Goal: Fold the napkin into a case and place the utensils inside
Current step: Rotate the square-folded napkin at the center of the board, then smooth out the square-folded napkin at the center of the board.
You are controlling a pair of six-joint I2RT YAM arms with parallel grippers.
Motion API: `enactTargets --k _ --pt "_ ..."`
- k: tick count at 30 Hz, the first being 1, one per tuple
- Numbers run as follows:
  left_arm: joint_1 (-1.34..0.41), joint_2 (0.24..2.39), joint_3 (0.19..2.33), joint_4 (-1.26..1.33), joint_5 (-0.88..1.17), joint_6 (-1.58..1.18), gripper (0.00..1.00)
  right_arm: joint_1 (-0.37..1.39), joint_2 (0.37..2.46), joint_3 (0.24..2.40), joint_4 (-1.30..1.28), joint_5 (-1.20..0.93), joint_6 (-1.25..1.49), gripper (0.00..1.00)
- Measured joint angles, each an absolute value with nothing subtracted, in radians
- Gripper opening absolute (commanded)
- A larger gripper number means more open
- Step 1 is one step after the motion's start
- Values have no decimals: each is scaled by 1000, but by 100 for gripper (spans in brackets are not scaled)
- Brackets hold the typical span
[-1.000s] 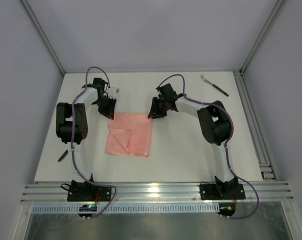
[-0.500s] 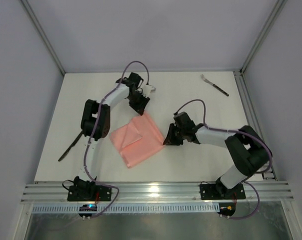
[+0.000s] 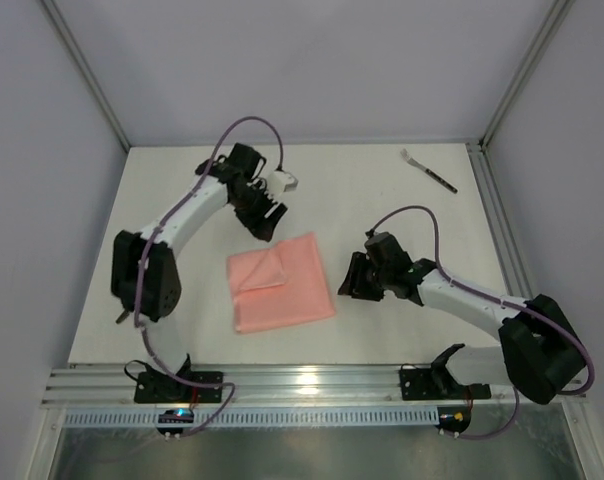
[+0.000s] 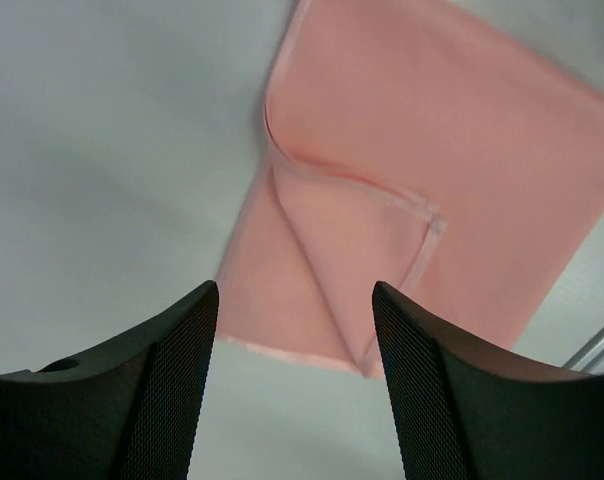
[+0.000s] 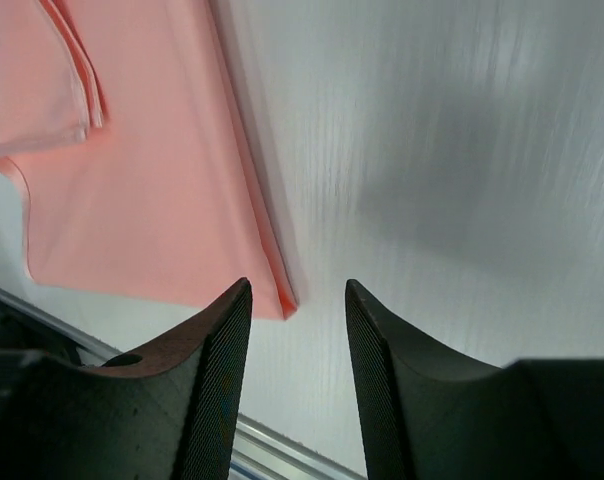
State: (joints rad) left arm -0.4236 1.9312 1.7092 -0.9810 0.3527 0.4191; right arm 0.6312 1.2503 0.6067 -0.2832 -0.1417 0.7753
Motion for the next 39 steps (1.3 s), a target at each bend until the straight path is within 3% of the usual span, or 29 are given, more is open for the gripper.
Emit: enactTargets --k 4,10,23,31,39 --pt "-419 1674 1375 -954 298 450 65 582 1378 713 -260 -160 686 39" --pt "-443 1656 1156 -898 253 464 66 583 1515 778 -184 -227 625 39" --pt "-467 1715 1122 -728 270 496 73 605 1612 752 -74 -290 631 35" --pt "-523 1728 1071 -684 230 531 73 614 1637 743 -21 -306 651 20" --pt "-533 1713 1036 -572 100 473 57 614 1637 731 -12 -309 654 11"
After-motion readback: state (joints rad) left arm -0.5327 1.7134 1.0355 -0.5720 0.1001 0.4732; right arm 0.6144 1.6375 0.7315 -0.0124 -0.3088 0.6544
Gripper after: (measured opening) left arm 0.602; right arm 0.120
